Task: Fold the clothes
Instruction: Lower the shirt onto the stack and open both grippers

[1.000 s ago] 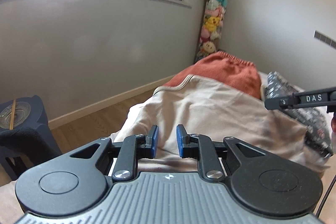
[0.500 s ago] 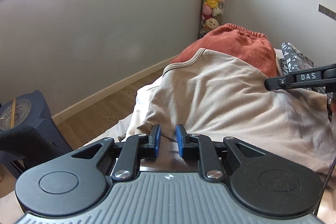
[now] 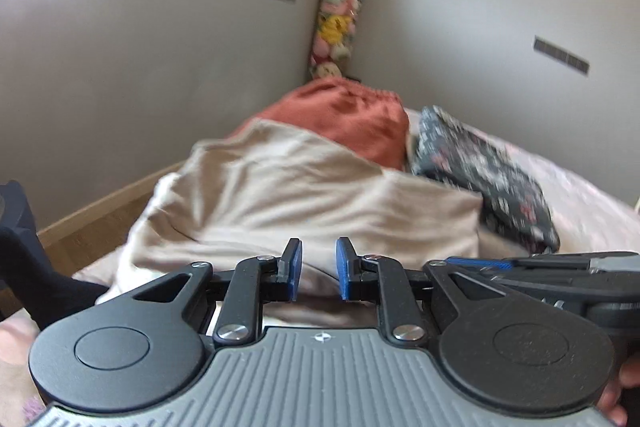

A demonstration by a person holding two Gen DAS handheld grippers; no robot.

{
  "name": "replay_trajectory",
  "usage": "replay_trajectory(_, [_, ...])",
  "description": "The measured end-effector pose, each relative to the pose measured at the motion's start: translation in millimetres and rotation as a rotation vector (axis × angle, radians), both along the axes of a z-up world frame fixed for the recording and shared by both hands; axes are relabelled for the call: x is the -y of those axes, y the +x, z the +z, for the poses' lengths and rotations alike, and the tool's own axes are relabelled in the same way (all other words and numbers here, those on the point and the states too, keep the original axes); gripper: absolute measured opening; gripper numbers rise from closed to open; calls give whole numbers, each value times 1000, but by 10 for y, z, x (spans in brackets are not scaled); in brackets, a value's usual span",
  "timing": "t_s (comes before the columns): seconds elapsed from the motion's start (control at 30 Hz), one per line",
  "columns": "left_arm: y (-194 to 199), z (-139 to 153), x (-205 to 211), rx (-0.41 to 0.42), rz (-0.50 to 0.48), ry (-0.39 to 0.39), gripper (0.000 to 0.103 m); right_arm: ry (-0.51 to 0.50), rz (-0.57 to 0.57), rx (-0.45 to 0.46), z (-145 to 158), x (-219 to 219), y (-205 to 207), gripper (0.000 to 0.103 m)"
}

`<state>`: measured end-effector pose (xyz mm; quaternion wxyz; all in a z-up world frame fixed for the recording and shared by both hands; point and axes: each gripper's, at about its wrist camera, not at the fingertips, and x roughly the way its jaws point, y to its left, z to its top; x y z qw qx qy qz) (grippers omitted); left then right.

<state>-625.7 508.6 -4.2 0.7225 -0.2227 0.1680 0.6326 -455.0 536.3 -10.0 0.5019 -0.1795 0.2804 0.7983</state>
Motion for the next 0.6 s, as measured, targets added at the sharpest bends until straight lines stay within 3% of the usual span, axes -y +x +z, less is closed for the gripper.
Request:
replay_trajectory(0.07, [90,-83,-19,-40,13,-34,16,-9,-20,16,-129,70,-21,20])
replay_trajectory(0.23, [23,-156,-37,-9,24,-80,17,-10,-33,33,-261,108,-42,20])
replay_trajectory(0.33, [14,-122,-2,-7,37,-73,18,-7,-45,14,-182,134,-8,22])
replay_trajectory(0.47, [28,-62,65,-22,49,-67,22,33,-76,22,8,325,41,38])
replay_trajectory(0.53, [18,-24,119,-12,58,-76,24,47,-99,46,98,436,61,39])
replay_trajectory(0.6, [2,34,186,5,76,-74,31,47,-119,53,176,549,108,42])
